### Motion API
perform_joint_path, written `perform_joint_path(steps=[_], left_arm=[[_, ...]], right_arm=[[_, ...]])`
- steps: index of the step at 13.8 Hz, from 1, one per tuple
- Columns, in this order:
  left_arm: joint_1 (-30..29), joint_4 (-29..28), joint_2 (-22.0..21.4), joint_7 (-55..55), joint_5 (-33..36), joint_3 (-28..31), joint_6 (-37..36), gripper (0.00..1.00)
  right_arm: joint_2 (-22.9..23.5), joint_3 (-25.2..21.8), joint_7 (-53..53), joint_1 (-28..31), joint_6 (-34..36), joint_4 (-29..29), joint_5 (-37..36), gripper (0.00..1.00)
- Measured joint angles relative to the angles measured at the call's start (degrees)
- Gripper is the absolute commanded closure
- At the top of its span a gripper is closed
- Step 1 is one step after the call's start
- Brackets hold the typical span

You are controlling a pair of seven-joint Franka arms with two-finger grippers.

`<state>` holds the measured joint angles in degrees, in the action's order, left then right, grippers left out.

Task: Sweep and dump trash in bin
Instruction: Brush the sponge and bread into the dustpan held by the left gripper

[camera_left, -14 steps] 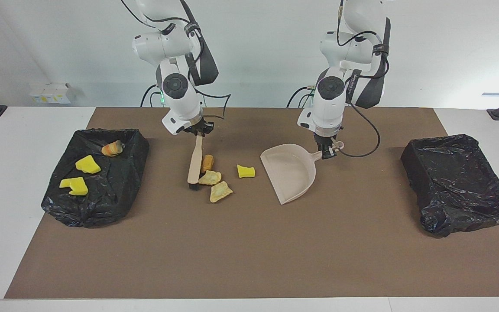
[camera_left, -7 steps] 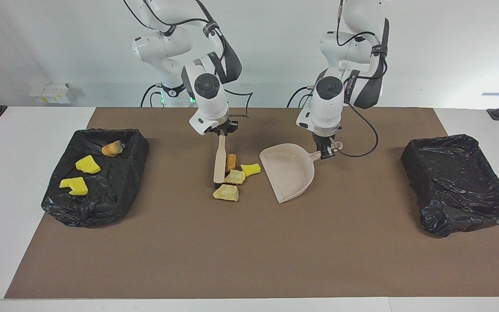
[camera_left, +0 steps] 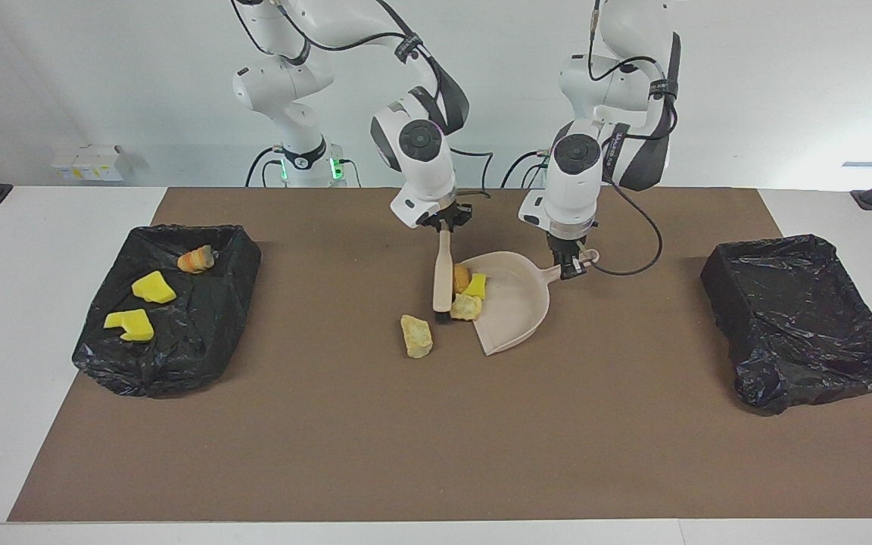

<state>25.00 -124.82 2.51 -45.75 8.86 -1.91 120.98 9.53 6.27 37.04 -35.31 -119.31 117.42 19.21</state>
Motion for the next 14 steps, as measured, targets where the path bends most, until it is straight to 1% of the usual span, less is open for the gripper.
perform_joint_path(steps=[2, 4, 5, 8, 10, 12, 14], left_arm=[[-0.2, 0.0, 0.1, -0.2, 0.0, 0.0, 0.4, 1.0], [-0.5, 0.0, 0.2, -0.4, 0.0, 0.0, 0.8, 1.0], [-0.7, 0.0, 0.2, -0.5, 0.0, 0.0, 0.9, 1.0], [-1.0, 0.0, 0.4, -0.5, 0.0, 0.1, 1.2, 1.0], [-1.5, 0.0, 0.5, -0.5, 0.0, 0.1, 1.6, 1.0], [-1.6, 0.0, 0.6, -0.5, 0.0, 0.1, 1.7, 1.0], [-1.6, 0.0, 0.6, -0.5, 0.0, 0.1, 1.8, 1.0]], right_arm=[[1.5, 0.0, 3.7, -1.3, 0.0, -2.6, 0.1, 1.0], [1.4, -0.3, 5.0, -0.9, 0.8, -4.2, 0.1, 1.0], [0.9, -0.6, 5.0, -0.3, 2.4, -5.0, 0.1, 1.0], [-2.1, -1.2, 4.9, 3.7, 7.8, -5.9, -1.2, 1.0], [-3.4, -1.3, 4.3, 6.8, 9.4, -6.0, -7.0, 1.0], [-3.3, -1.3, -1.0, 9.8, 10.8, -5.9, -11.4, 1.0], [-2.5, -1.5, -10.3, 13.8, 11.5, -5.9, -14.9, 1.0]])
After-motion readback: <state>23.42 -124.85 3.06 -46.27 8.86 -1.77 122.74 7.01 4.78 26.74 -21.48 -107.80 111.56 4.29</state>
